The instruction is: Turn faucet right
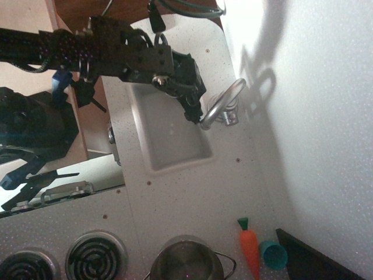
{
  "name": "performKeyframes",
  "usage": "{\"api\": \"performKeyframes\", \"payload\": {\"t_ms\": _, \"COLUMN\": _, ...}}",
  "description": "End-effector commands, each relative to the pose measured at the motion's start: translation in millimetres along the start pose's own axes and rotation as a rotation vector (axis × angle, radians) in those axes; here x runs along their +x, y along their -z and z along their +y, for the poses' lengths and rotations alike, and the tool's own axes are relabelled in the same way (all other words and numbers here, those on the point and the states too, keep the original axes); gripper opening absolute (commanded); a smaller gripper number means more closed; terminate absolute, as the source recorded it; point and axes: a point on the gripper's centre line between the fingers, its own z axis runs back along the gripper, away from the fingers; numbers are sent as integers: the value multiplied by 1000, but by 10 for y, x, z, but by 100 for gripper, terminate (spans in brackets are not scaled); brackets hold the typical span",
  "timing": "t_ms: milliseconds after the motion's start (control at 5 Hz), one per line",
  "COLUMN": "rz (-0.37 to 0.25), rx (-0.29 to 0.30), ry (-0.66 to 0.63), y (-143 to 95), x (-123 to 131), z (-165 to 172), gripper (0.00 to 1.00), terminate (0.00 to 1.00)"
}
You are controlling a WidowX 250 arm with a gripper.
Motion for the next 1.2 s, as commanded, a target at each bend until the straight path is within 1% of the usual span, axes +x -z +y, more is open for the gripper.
{"api": "performKeyframes", "payload": {"t_ms": 0, "rz": -124, "rx": -38, "ry": -74, "y": -361, "x": 266, "z": -17, "gripper": 100, "terminate": 0}}
{"api": "performKeyframes", "payload": {"t_ms": 200, "rz": -145, "rx": -43, "ry": -131, "y": -413, "x": 325, "z": 10, "gripper": 100, "terminate": 0}}
{"api": "performKeyframes", "payload": {"t_ms": 400, "rz": -128, "rx": -30, "ry": -138, "y": -441, "x": 322, "z": -75, "gripper": 100, "terminate": 0}}
{"api": "performKeyframes", "payload": {"t_ms": 600, "rz": -121, "rx": -44, "ry": -138, "y": -502, "x": 418, "z": -200, "gripper": 100, "terminate": 0}}
{"api": "performKeyframes", "payload": {"t_ms": 800, "rz": -66, "rx": 70, "ry": -58, "y": -517, "x": 695, "z": -411, "gripper": 100, "terminate": 0}}
{"api": "performKeyframes", "payload": {"t_ms": 1000, "rz": -46, "rx": 127, "ry": -7, "y": -459, "x": 749, "z": -673, "gripper": 100, "terminate": 0}}
